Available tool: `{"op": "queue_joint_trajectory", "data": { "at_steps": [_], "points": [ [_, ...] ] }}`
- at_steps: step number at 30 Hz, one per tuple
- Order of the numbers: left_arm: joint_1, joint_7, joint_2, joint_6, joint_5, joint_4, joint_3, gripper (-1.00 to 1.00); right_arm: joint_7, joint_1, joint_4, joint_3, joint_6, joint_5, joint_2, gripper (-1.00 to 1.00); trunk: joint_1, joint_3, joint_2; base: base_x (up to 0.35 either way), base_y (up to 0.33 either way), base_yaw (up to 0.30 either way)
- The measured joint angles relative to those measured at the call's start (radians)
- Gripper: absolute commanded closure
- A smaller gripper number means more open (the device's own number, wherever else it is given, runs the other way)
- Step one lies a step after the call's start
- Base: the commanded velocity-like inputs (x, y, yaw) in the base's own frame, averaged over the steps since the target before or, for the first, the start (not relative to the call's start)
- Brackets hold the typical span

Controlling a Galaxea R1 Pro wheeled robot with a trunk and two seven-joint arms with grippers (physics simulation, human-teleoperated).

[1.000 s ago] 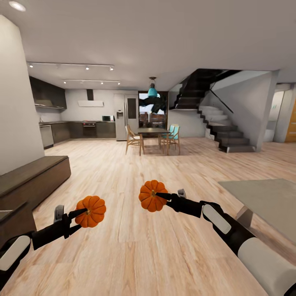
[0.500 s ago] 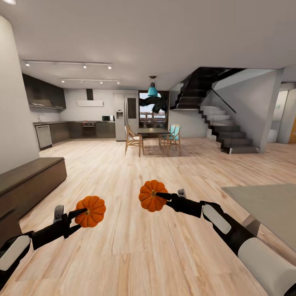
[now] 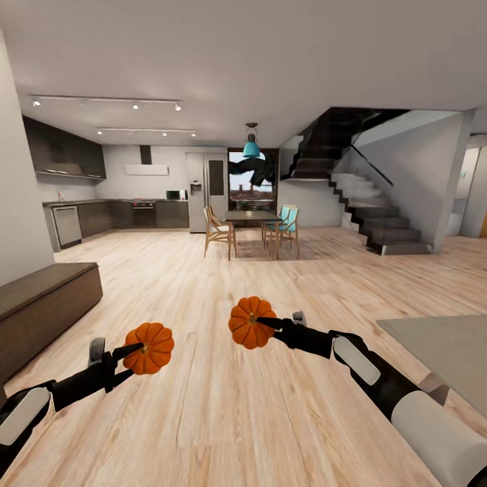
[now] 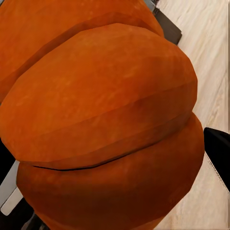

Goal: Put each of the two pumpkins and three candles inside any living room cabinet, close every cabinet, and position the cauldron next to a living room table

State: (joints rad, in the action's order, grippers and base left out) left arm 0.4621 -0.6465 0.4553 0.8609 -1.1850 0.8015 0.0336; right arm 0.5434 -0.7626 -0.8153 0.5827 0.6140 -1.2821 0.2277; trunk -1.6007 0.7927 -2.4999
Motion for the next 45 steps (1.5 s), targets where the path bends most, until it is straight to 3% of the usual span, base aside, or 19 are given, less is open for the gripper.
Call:
{"op": "queue_joint_trajectory", "data": {
  "at_steps": [19, 33, 45],
  "points": [
    [-0.001, 0.000, 0.000, -0.002, 0.001, 0.001, 0.000, 1.00, -0.002, 0.000, 0.002, 0.000, 0.001, 0.000, -0.003, 1.00, 0.000, 0.000, 0.000, 0.318, 0.000, 0.230],
    [0.000, -0.002, -0.001, 0.002, -0.010, 0.001, -0.001, 1.00, 0.003, 0.000, 0.000, -0.001, 0.002, -0.008, 0.000, 1.00, 0.000, 0.000, 0.000, 0.169, 0.000, 0.031],
    [0.000, -0.002, 0.000, 0.001, -0.008, 0.002, -0.001, 1.00, -0.001, 0.000, 0.001, 0.001, 0.001, -0.004, -0.002, 1.00, 0.000, 0.000, 0.000, 0.279, -0.030, 0.268]
  ]
}}
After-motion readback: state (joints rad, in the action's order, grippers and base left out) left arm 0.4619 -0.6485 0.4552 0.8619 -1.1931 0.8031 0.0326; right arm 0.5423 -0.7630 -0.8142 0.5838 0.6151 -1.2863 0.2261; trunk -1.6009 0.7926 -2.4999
